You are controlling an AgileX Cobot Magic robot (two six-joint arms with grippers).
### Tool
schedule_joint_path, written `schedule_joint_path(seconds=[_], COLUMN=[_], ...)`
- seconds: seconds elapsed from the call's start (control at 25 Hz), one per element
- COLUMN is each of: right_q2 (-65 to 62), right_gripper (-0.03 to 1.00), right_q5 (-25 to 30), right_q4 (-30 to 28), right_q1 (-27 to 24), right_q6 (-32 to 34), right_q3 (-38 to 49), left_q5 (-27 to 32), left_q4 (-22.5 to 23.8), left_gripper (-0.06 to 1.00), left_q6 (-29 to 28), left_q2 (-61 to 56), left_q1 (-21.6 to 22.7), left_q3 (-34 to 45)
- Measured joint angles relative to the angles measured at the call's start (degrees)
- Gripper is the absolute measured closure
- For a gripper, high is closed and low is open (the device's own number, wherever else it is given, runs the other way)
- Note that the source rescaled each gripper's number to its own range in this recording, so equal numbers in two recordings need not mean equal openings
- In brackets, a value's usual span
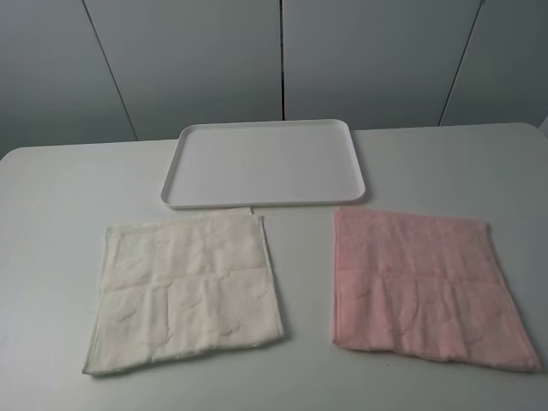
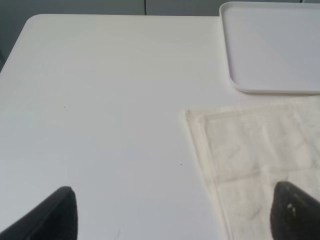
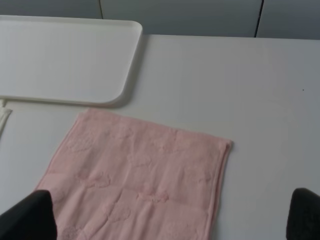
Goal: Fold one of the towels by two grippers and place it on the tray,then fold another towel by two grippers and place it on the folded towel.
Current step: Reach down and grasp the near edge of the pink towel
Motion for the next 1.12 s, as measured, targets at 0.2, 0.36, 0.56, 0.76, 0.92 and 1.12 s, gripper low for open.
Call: schedule_joint_path(seconds=[0.2, 0.36, 0.56, 0.76, 0.92, 1.12], right_q2=[0.0, 0.0, 0.0, 0.0, 0.3, 9.1], right_gripper=[-0.03, -0.03, -0.03, -0.03, -0.03, -0.03], right_q5=[0.0, 0.0, 0.0, -0.3, -0.1, 0.4], right_q4=[0.1, 2.2, 3.0, 4.4, 5.7, 4.0], right_q1=[0.0, 0.0, 0.0, 0.0, 0.0, 0.0], right_q6=[0.0, 0.0, 0.0, 0.8, 3.1, 0.0], right_q3=[0.0, 0.0, 0.0, 0.0, -1.1, -6.8], left_q5=[0.0, 0.0, 0.0, 0.0, 0.9, -0.1], left_q4=[0.0, -0.1, -0.1, -0.1, -0.4, -0.6], left_gripper=[-0.06, -0.06, -0.06, -0.06, -0.06, -0.06], left_q6=[0.0, 0.0, 0.0, 0.0, 0.0, 4.5], left_q2=[0.0, 0.0, 0.0, 0.0, 1.2, 12.1], left_q1=[-0.1, -1.4, -1.5, -1.5, -1.5, -1.5], left_q3=[0.0, 0.0, 0.0, 0.0, -1.1, -5.8])
